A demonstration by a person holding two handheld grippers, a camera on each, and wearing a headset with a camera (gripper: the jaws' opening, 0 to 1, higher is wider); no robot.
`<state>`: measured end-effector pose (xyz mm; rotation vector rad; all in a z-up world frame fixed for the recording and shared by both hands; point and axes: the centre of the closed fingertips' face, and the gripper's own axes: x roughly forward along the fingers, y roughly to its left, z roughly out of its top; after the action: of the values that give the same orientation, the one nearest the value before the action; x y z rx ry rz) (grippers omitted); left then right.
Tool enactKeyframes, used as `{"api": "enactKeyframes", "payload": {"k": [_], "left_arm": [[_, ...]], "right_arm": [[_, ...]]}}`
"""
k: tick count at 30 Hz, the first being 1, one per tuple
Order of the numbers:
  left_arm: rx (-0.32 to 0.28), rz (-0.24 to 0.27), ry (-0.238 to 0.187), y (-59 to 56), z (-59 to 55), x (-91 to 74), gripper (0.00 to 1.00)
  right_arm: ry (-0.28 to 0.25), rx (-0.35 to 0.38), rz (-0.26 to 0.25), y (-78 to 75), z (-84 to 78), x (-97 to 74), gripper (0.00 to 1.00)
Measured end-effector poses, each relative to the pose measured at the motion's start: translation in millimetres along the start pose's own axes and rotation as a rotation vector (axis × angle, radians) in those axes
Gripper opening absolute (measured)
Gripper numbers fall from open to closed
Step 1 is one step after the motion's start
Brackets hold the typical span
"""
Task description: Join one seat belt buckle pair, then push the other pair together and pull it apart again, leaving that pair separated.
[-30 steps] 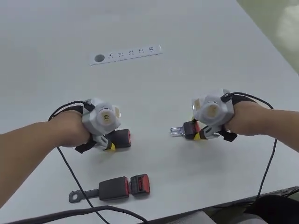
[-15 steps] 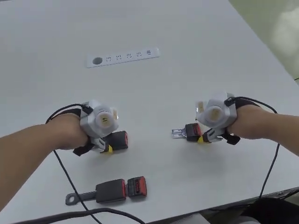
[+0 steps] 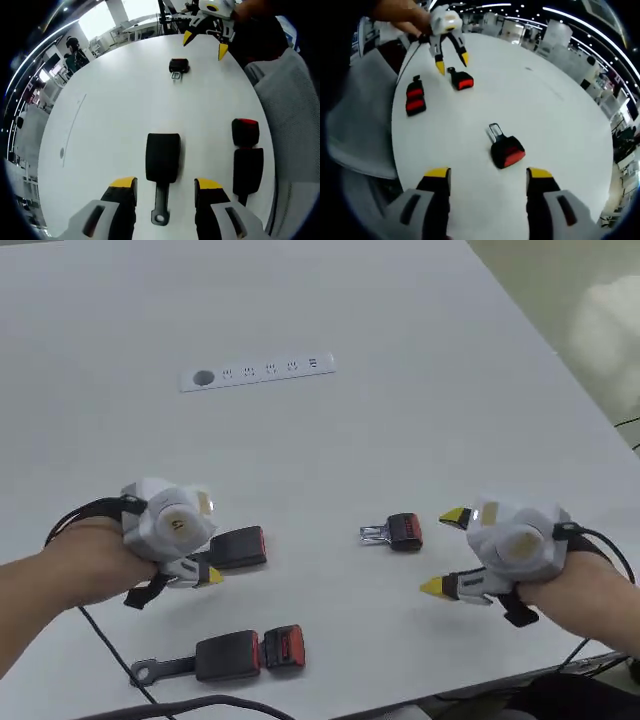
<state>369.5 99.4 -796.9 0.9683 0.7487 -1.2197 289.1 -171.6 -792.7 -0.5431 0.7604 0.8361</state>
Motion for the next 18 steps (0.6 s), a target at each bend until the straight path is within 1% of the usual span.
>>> {"api": "enactKeyframes", "payload": {"k": [1,2,4,5,6,7,8,9,10,12,13,14,15,16,17,18], "left_arm": [[-0.01,0.004,-0.018,-5.7,1.1,-6.7,0.48],[-0.041,0.009,-0.046,-13.8,1.6,-15.9,0.5],[-0.092,0.032,-0.079,-25.5,-1.4,-30.6,0.53],[-0.102,0.044,-0.079,-30.0,-4.9,-36.0,0.55],[-0.09,0.049,-0.068,-35.8,-9.7,-40.2,0.58],[-0.08,0.066,-0.062,-40.4,-13.4,-44.9,0.61],[-0.083,0.082,-0.05,-47.6,-21.2,-50.9,0.67],[-0.104,0.087,-0.051,-52.6,-25.6,-54.4,0.7],[-0.161,0.083,-0.064,-62.1,-29.3,-60.9,0.72],[-0.236,0.094,-0.085,-72.0,-35.2,-71.5,0.76],[-0.26,0.099,-0.096,-75.6,-37.4,-75.7,0.79],[-0.309,0.105,-0.112,-80.4,-40.9,-80.2,0.82],[-0.337,0.105,-0.119,-84.0,-43.9,-82.7,0.84],[-0.365,0.093,-0.127,-89.1,-46.4,-84.5,0.86],[-0.409,0.075,-0.142,-96.6,-47.9,-87.2,0.87],[-0.432,0.074,-0.144,-99.3,-51.0,-88.9,0.88]], "right_arm": [[-0.012,0.007,-0.002,5.0,1.1,-4.1,0.66],[-0.034,0.035,-0.004,12.2,3.1,-9.6,0.67],[-0.055,0.061,-0.009,21.0,5.4,-18.2,0.7],[-0.061,0.061,-0.009,24.3,6.2,-21.3,0.71],[-0.066,0.061,-0.01,27.3,6.8,-24.2,0.72],[-0.074,0.066,-0.011,29.1,7.6,-26.6,0.72],[-0.085,0.085,-0.006,32.3,7.5,-29.6,0.73],[-0.087,0.087,-0.007,33.3,7.0,-31.4,0.74],[-0.098,0.093,-0.008,35.0,7.0,-34.3,0.77],[-0.103,0.097,-0.009,36.3,4.5,-38.3,0.82],[-0.103,0.098,-0.013,35.9,3.5,-39.9,0.83],[-0.102,0.102,-0.016,35.1,2.3,-42.5,0.84],[-0.105,0.111,-0.02,34.2,1.7,-43.9,0.85],[-0.107,0.115,-0.023,33.7,1.1,-45.0,0.87],[-0.107,0.117,-0.026,33.7,0.0,-45.9,0.89],[-0.104,0.119,-0.027,33.5,-0.7,-46.5,0.9]]}}
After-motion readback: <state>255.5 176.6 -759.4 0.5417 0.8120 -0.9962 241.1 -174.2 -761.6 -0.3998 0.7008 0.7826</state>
